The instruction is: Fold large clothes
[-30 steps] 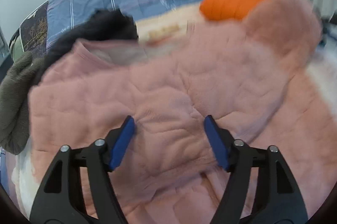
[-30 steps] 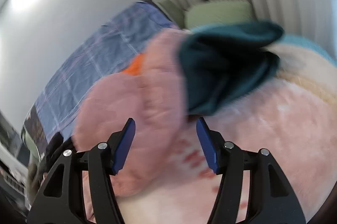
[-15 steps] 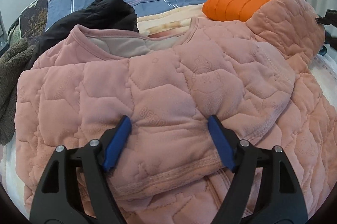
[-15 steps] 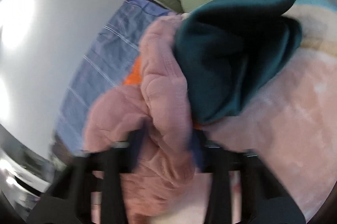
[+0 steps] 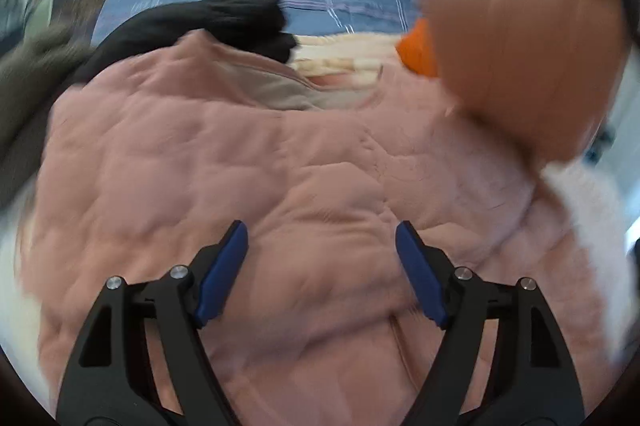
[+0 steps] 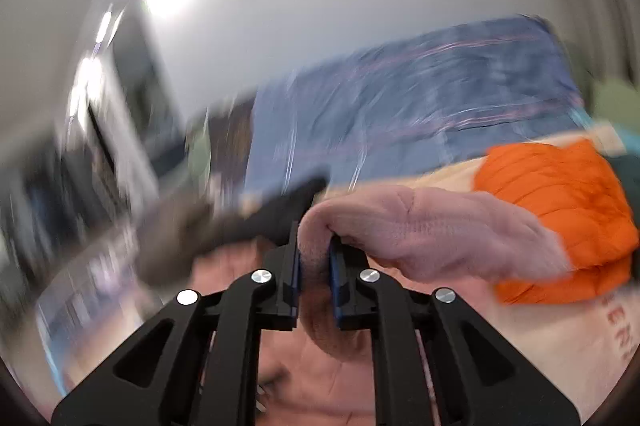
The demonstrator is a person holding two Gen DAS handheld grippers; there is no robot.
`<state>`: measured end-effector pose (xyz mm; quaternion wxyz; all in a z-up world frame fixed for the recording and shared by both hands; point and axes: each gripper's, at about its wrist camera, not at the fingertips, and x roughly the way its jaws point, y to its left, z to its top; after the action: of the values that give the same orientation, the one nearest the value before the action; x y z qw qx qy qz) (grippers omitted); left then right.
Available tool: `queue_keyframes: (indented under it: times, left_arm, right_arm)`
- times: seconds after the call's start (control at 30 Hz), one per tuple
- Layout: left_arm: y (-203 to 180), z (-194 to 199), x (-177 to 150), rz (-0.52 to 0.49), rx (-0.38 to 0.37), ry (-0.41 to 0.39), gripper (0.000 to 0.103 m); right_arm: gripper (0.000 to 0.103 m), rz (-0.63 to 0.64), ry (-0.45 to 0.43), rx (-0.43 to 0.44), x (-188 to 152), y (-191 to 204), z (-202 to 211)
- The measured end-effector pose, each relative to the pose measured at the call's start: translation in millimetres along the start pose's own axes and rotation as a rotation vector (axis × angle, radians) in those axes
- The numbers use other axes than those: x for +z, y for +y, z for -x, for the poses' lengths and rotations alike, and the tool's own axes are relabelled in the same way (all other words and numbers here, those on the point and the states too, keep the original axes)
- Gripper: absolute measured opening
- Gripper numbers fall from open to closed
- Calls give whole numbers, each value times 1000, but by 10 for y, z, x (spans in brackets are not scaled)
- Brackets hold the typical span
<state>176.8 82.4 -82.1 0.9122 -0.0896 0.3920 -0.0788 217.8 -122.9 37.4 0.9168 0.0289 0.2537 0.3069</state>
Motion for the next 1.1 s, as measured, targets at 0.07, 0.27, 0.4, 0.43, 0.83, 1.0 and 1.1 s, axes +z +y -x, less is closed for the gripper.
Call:
queue_keyframes:
  times: [0.07,0.27,0.4,0.43,0.83,1.0,1.1]
  left_arm:
    - [163,263,-29,41,-46,-15,78]
    - [640,885,-129,69,1,-102,86]
    - [785,879,-136,117,11,-99,86]
    - [782,852,-129,126,-3,-96,86]
    - [626,484,-286,58,3,-34,87]
    - [725,638,-278,84,15,-93,87]
    - [904,864,-248,136,7,-161,87]
  right_arm:
    - [17,53,160,38,-381,110,-290]
    - [37,18,273,125,-992,185,-195]
    - [54,-121,223,161,-904,35,160]
    - [55,-159,208,162,-825,-45,228]
    - [58,-780,173,118,-709,-1012,-121]
    - [23,-551,116,160,-193,-365,-265]
    - [29,-296,125,311,14,417,-274]
